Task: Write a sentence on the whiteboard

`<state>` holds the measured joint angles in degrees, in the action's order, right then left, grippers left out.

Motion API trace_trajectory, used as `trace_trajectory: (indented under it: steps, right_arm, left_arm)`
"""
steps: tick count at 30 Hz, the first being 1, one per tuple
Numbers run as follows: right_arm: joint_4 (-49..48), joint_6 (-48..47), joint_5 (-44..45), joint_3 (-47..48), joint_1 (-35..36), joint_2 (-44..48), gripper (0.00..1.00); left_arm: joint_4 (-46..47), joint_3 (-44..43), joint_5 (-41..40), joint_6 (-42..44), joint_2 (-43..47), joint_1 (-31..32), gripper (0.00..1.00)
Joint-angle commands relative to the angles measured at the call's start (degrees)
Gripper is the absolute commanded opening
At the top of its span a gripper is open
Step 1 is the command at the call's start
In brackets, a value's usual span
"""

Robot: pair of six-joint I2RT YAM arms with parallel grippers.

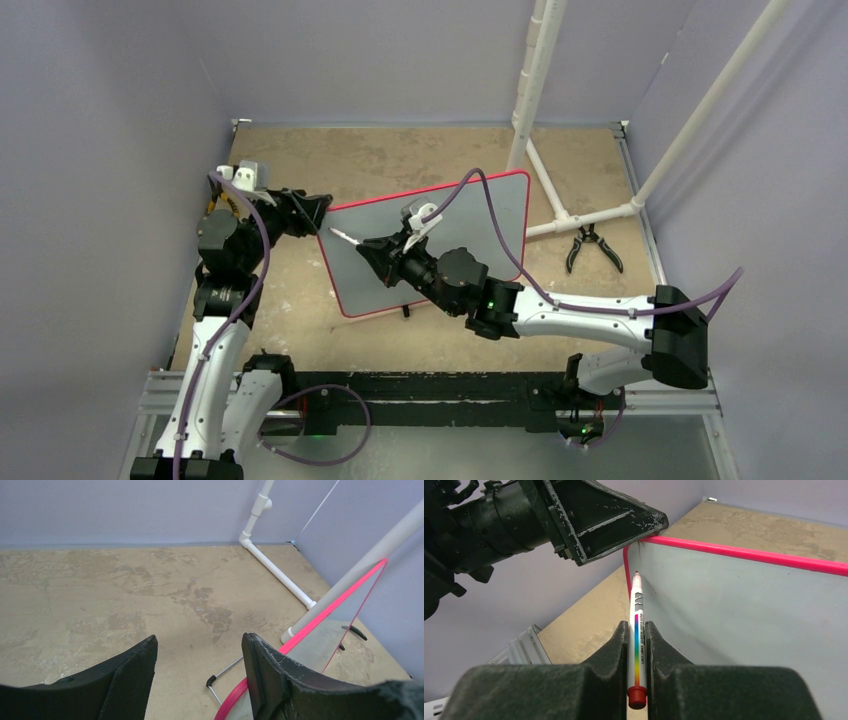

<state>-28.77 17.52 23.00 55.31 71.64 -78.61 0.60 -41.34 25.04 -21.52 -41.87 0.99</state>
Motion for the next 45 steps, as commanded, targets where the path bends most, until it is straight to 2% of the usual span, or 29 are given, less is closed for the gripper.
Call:
trace_trajectory:
  steps: [1,7,11,23,37,45]
  right_arm:
    - [-2.23,-1.46,2.21,2.61,0.29,-0.05,0.00]
    - [-2.51,-1.61,2.31,2.52,0.26,-0.05,0.00]
    - [-2.69,-1.70,2.50,2.67,0.26,-0.42,0.00]
    - [-3.31,-2.20,2.79,3.73,0.26,-1.58,0.00]
    - [-2.28,-2.36,4.52,5.05,0.26,-3.12,0.00]
    - [-0.86,-1.79,6.41,4.88,0.20,-3.40,0.00]
  left_arm:
    - [1.22,0.68,3.71,-0.18,0.60,-0.06,0.66]
    - [2.58,0.52,5.27,-0.39,0.90,-0.03,0.68]
    - [4.07,1.18,8.00,-1.00,0.84,-0.10,0.60]
    - [5.35,2.05,10.79,-1.61,0.38,0.01,0.48]
    - [8.16,2.66,14.64,-2.65,0.29,0.08,0.38]
    - [8.35,2.67,15.03,-2.65,0.38,0.09,0.36]
